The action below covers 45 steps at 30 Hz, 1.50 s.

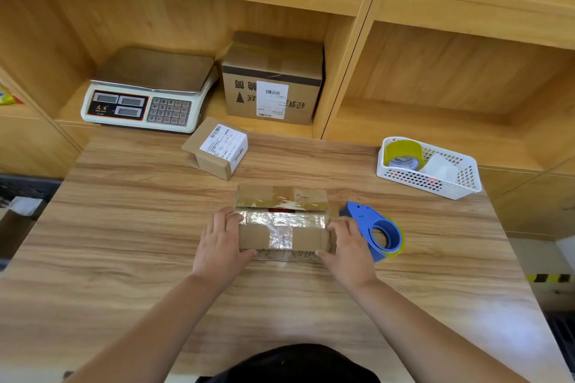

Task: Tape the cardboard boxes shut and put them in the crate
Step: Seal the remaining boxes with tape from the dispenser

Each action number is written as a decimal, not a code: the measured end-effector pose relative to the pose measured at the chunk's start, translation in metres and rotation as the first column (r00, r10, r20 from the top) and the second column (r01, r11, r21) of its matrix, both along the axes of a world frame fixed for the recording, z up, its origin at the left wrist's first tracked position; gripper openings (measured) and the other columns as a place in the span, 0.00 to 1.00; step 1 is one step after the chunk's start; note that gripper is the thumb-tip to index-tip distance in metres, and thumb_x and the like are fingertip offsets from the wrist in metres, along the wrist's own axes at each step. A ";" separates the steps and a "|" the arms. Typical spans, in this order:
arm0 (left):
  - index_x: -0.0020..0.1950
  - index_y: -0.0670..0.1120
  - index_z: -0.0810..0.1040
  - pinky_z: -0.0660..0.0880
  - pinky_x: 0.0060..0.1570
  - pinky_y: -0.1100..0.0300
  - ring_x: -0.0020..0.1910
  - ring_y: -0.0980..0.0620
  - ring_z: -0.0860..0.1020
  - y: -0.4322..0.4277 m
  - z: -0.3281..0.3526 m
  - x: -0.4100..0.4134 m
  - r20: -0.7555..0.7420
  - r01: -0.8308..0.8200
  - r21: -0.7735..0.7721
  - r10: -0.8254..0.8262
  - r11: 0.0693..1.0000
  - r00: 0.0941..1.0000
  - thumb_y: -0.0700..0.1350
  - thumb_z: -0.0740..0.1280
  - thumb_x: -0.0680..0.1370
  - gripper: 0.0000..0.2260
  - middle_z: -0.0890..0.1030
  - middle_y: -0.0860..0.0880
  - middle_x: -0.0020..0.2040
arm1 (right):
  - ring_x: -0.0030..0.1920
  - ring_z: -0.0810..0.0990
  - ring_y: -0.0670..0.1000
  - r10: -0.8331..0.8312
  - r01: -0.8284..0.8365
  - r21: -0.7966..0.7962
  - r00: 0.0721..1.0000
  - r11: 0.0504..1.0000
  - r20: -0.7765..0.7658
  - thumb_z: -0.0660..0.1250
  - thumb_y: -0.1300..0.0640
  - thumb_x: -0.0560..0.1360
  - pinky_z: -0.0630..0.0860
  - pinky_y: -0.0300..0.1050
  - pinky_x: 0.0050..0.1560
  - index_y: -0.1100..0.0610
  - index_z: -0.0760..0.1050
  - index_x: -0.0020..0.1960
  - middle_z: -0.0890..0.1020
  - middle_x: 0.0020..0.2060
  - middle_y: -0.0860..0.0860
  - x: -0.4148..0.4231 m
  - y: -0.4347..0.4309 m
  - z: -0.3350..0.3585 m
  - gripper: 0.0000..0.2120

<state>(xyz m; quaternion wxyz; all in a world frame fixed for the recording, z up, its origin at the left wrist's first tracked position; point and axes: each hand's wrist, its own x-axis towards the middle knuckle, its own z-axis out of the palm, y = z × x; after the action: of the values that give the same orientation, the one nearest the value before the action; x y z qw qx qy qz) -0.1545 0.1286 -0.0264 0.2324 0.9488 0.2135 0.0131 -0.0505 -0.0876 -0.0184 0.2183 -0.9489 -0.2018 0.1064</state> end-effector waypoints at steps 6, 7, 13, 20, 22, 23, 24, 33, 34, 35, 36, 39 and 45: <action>0.78 0.45 0.46 0.30 0.72 0.50 0.76 0.51 0.37 0.002 -0.003 0.023 -0.146 0.318 0.272 -0.288 0.908 0.947 0.61 0.70 0.69 0.48 0.47 0.49 0.78 | 0.77 0.40 0.49 0.323 -0.302 -0.276 0.946 0.913 0.032 0.69 0.45 0.72 0.40 0.46 0.75 0.56 0.39 0.78 0.42 0.77 0.49 0.015 0.015 0.010 0.49; 0.78 0.46 0.41 0.27 0.70 0.52 0.73 0.54 0.32 0.002 -0.004 0.028 -0.203 0.363 0.270 -0.316 0.892 0.927 0.62 0.66 0.72 0.46 0.41 0.52 0.78 | 0.76 0.37 0.48 0.381 -0.357 -0.340 0.925 0.870 0.002 0.68 0.43 0.72 0.37 0.47 0.75 0.56 0.37 0.77 0.39 0.77 0.49 0.019 0.019 0.010 0.49; 0.78 0.47 0.39 0.28 0.68 0.55 0.69 0.56 0.30 -0.001 -0.011 0.034 -0.306 0.414 0.189 -0.347 0.891 0.886 0.58 0.63 0.77 0.41 0.38 0.50 0.78 | 0.76 0.37 0.48 0.482 -0.483 -0.441 0.867 0.757 -0.121 0.66 0.46 0.74 0.32 0.52 0.74 0.57 0.39 0.78 0.40 0.77 0.51 0.027 0.037 0.010 0.46; 0.77 0.47 0.37 0.26 0.67 0.56 0.69 0.56 0.30 0.000 -0.012 0.036 -0.295 0.409 0.185 -0.346 0.894 0.891 0.59 0.62 0.77 0.41 0.37 0.51 0.77 | 0.77 0.41 0.51 0.456 -0.462 -0.455 0.880 0.761 -0.132 0.68 0.41 0.70 0.44 0.57 0.74 0.57 0.44 0.77 0.44 0.78 0.52 0.029 0.049 0.012 0.48; 0.73 0.47 0.31 0.27 0.68 0.55 0.70 0.55 0.29 0.000 -0.015 0.034 -0.286 0.413 0.217 -0.347 0.885 0.893 0.59 0.60 0.78 0.41 0.34 0.51 0.76 | 0.77 0.42 0.51 0.466 -0.460 -0.473 0.878 0.752 -0.112 0.69 0.41 0.70 0.43 0.58 0.74 0.57 0.45 0.77 0.46 0.78 0.52 0.030 0.049 0.012 0.48; 0.71 0.48 0.30 0.27 0.68 0.54 0.70 0.54 0.29 0.000 -0.016 0.033 -0.282 0.418 0.232 -0.350 0.878 0.893 0.60 0.59 0.78 0.40 0.32 0.51 0.74 | 0.77 0.42 0.51 0.469 -0.456 -0.479 0.877 0.750 -0.100 0.68 0.40 0.70 0.42 0.58 0.74 0.57 0.44 0.77 0.46 0.78 0.52 0.030 0.048 0.012 0.48; 0.70 0.47 0.29 0.28 0.69 0.53 0.70 0.53 0.29 -0.001 -0.016 0.032 -0.282 0.422 0.244 -0.352 0.873 0.892 0.60 0.57 0.79 0.40 0.31 0.51 0.73 | 0.77 0.42 0.51 0.473 -0.454 -0.485 0.876 0.747 -0.091 0.68 0.38 0.70 0.40 0.59 0.74 0.57 0.44 0.77 0.46 0.78 0.52 0.032 0.046 0.011 0.49; 0.75 0.42 0.54 0.43 0.71 0.52 0.74 0.49 0.59 0.000 -0.016 0.025 -0.269 0.453 0.250 -0.388 0.856 0.881 0.64 0.74 0.63 0.50 0.62 0.45 0.75 | 0.77 0.44 0.48 0.460 -0.454 -0.328 0.886 0.828 -0.065 0.41 0.25 0.69 0.38 0.47 0.75 0.56 0.49 0.78 0.48 0.78 0.48 0.041 0.011 0.002 0.48; 0.74 0.42 0.57 0.45 0.71 0.52 0.73 0.50 0.61 0.001 -0.017 0.023 -0.265 0.459 0.223 -0.400 0.860 0.878 0.64 0.74 0.62 0.50 0.66 0.45 0.73 | 0.77 0.49 0.48 0.414 -0.417 -0.235 0.908 0.878 -0.065 0.40 0.25 0.68 0.43 0.44 0.75 0.55 0.55 0.77 0.54 0.77 0.49 0.040 0.007 0.003 0.48; 0.74 0.43 0.58 0.45 0.72 0.52 0.73 0.51 0.60 0.002 -0.018 0.018 -0.263 0.462 0.197 -0.408 0.865 0.874 0.65 0.72 0.63 0.48 0.68 0.46 0.72 | 0.76 0.53 0.48 0.363 -0.368 -0.151 0.930 0.917 -0.060 0.45 0.28 0.72 0.48 0.43 0.76 0.55 0.60 0.76 0.59 0.76 0.49 0.042 0.003 0.003 0.42; 0.74 0.43 0.60 0.45 0.72 0.53 0.73 0.52 0.58 0.002 -0.019 0.014 -0.254 0.458 0.180 -0.408 0.871 0.877 0.66 0.68 0.65 0.45 0.68 0.46 0.72 | 0.75 0.56 0.48 0.318 -0.322 -0.098 0.947 0.942 -0.053 0.53 0.34 0.76 0.52 0.43 0.75 0.55 0.62 0.75 0.61 0.75 0.48 0.043 0.000 0.002 0.35; 0.71 0.44 0.67 0.46 0.72 0.54 0.74 0.52 0.58 -0.001 -0.019 0.007 -0.235 0.432 0.168 -0.390 0.886 0.890 0.68 0.57 0.69 0.38 0.68 0.46 0.72 | 0.75 0.55 0.45 0.257 -0.263 -0.047 0.961 0.964 -0.098 0.64 0.46 0.77 0.53 0.40 0.73 0.53 0.57 0.77 0.57 0.76 0.46 0.044 -0.004 0.003 0.32; 0.68 0.44 0.73 0.40 0.72 0.60 0.73 0.53 0.62 -0.012 -0.014 0.016 -0.030 0.261 0.182 -0.260 0.948 0.965 0.66 0.50 0.75 0.33 0.72 0.49 0.70 | 0.75 0.54 0.45 0.232 -0.235 0.013 0.952 0.972 -0.201 0.67 0.47 0.76 0.53 0.39 0.72 0.50 0.52 0.78 0.55 0.77 0.45 0.055 0.000 -0.001 0.36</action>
<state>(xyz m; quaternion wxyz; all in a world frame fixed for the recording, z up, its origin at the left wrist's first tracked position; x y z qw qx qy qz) -0.1384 0.1165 -0.0400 0.1425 0.9861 0.0851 -0.0008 0.0042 -0.0880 -0.0194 0.2181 -0.9040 -0.2889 0.2277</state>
